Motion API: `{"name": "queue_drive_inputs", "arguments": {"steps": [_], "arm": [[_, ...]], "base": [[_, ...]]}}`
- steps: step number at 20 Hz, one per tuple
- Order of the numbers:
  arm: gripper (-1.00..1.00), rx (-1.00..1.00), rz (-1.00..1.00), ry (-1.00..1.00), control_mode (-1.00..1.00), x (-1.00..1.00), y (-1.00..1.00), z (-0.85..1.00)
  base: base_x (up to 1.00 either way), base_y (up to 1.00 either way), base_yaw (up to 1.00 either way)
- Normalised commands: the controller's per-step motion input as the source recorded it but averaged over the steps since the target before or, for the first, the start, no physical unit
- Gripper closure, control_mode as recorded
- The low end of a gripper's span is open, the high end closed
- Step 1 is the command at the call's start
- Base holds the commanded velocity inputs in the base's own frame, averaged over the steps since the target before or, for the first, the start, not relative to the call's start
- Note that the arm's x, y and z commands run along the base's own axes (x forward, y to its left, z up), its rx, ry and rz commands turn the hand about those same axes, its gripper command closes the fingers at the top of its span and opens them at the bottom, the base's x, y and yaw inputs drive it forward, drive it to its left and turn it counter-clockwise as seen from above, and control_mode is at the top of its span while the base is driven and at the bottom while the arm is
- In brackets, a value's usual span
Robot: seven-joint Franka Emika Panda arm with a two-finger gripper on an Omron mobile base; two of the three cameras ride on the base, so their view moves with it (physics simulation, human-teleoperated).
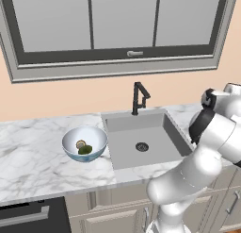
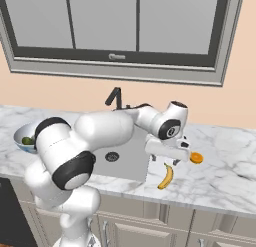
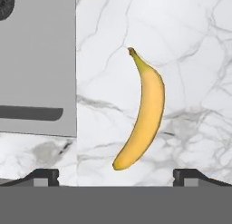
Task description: There is a mixed pile of frozen fruits and vegetables on the counter. Locate all the frozen vegetables and place the items in a bowl on the counter. Take all the frozen fruits and defrost them in a running sink.
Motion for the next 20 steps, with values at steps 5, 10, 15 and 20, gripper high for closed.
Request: {"name": "queue_drive_inputs", "arguments": {"steps": [5,10,15,20], "arm": [[-1.0,-0.02,0.0,0.0,-1.0,0.0,-0.01,-0.47],[-1.0,-0.05,0.02,0.0,-1.0,0.0,-0.02,-0.57],[-1.0,0.0,0.0,0.0,-1.0,0.0,-0.19,-0.41],[-1.0,0.0,0.01,0.0,-1.0,0.0,-0.15,-0.21]], "base": [[0.0,0.0,0.0],[0.0,0.0,0.0],[0.0,0.0,0.0],[0.0,0.0,0.0]]}}
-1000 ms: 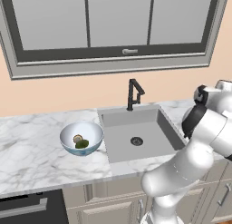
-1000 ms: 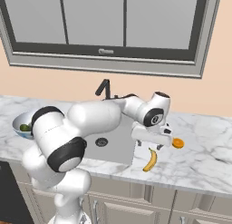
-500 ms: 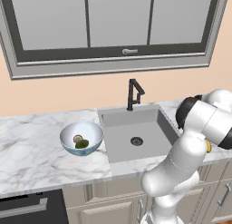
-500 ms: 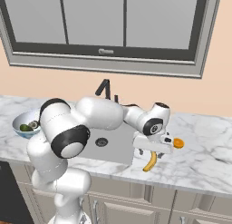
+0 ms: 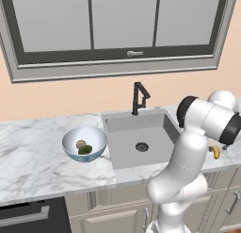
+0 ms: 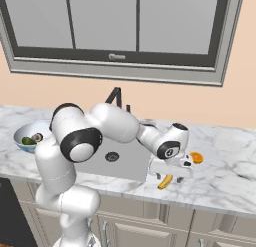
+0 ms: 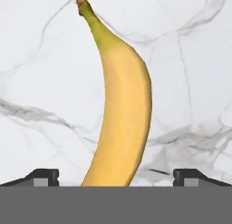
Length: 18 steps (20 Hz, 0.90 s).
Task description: There is a mixed pile of frozen fruits and vegetables on the counter. Locate all the frozen vegetables and place the items in a bowl on the counter. Take all the frozen fruits and defrost them in a running sink.
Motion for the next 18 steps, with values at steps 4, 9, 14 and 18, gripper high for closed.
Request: {"name": "queue_drive_inputs", "arguments": {"steps": [4,9,14,18], "arm": [[-1.0,0.0,0.0,0.0,-1.0,0.0,0.03,-0.25],[1.0,0.0,0.0,-0.01,-1.0,0.0,0.0,-0.15],[1.0,0.0,-0.01,-0.04,-1.0,0.03,0.02,0.0],[1.0,0.0,0.05,0.03,-1.0,0.0,0.46,0.46]], "base": [[0.0,0.0,0.0],[0.0,0.0,0.0],[0.0,0.0,0.0],[0.0,0.0,0.0]]}}
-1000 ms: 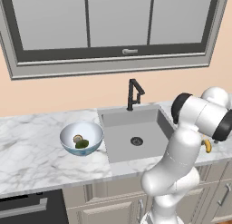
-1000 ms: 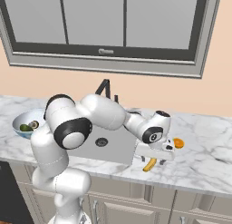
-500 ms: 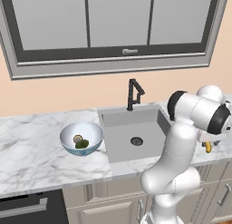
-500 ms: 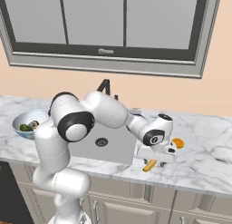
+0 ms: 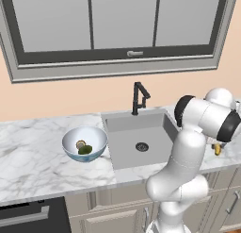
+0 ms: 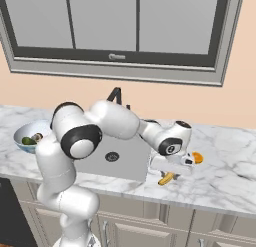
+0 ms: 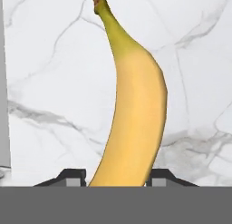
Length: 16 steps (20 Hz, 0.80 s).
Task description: There is a mixed pile of frozen fruits and vegetables on the counter. Locate all the frozen vegetables and place the items in a bowl on the counter. Take all the frozen fruits and defrost them in a running sink.
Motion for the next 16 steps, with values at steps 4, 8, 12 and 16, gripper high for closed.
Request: {"name": "queue_drive_inputs", "arguments": {"steps": [4,8,12,16], "arm": [[1.0,0.0,0.2,0.0,-1.0,0.04,0.85,0.82],[1.0,0.0,0.23,0.01,-1.0,0.0,0.93,0.61],[1.0,0.0,0.26,0.01,-1.0,0.0,1.0,0.45],[1.0,0.0,0.12,-0.07,-1.0,0.09,1.0,0.0]], "base": [[0.0,0.0,0.0],[0.0,0.0,0.0],[0.0,0.0,0.0],[0.0,0.0,0.0]]}}
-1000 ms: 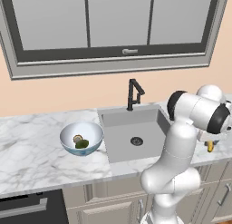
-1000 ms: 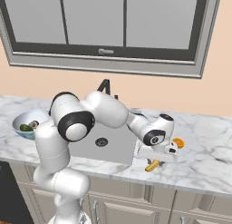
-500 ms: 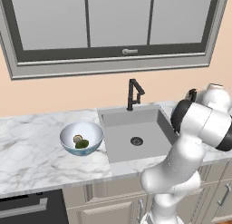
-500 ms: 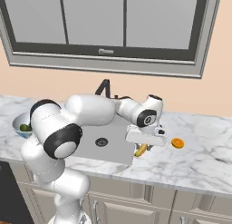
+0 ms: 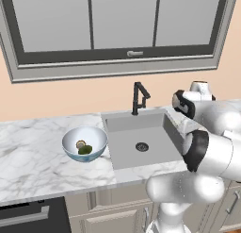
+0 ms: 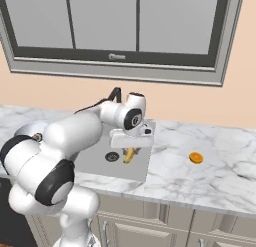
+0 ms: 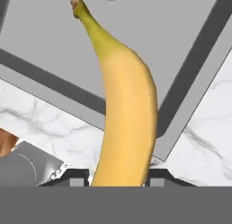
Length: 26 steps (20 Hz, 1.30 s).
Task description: There is a mixed pile of frozen fruits and vegetables on the counter. Locate all the frozen vegetables and place the items in a bowl on the counter. Take all the frozen fruits and defrost them in a running sink.
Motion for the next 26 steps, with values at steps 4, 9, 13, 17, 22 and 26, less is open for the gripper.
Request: {"name": "queue_drive_inputs", "arguments": {"steps": [4,9,13,17,22,26], "arm": [[1.0,-0.02,0.07,0.0,-1.0,0.45,1.0,-0.25],[1.0,-0.04,0.04,0.0,-1.0,0.93,0.87,-0.72],[1.0,-0.05,0.1,-0.1,-1.0,0.64,0.48,-0.7],[1.0,-0.01,0.01,-0.17,-1.0,0.18,0.08,-0.37],[1.0,0.0,0.0,-0.12,-1.0,0.14,0.01,-0.42],[1.0,0.0,0.0,-0.09,-1.0,0.11,0.02,-0.53]], "base": [[0.0,0.0,0.0],[0.0,0.0,0.0],[0.0,0.0,0.0],[0.0,0.0,0.0],[0.0,0.0,0.0],[0.0,0.0,0.0]]}}
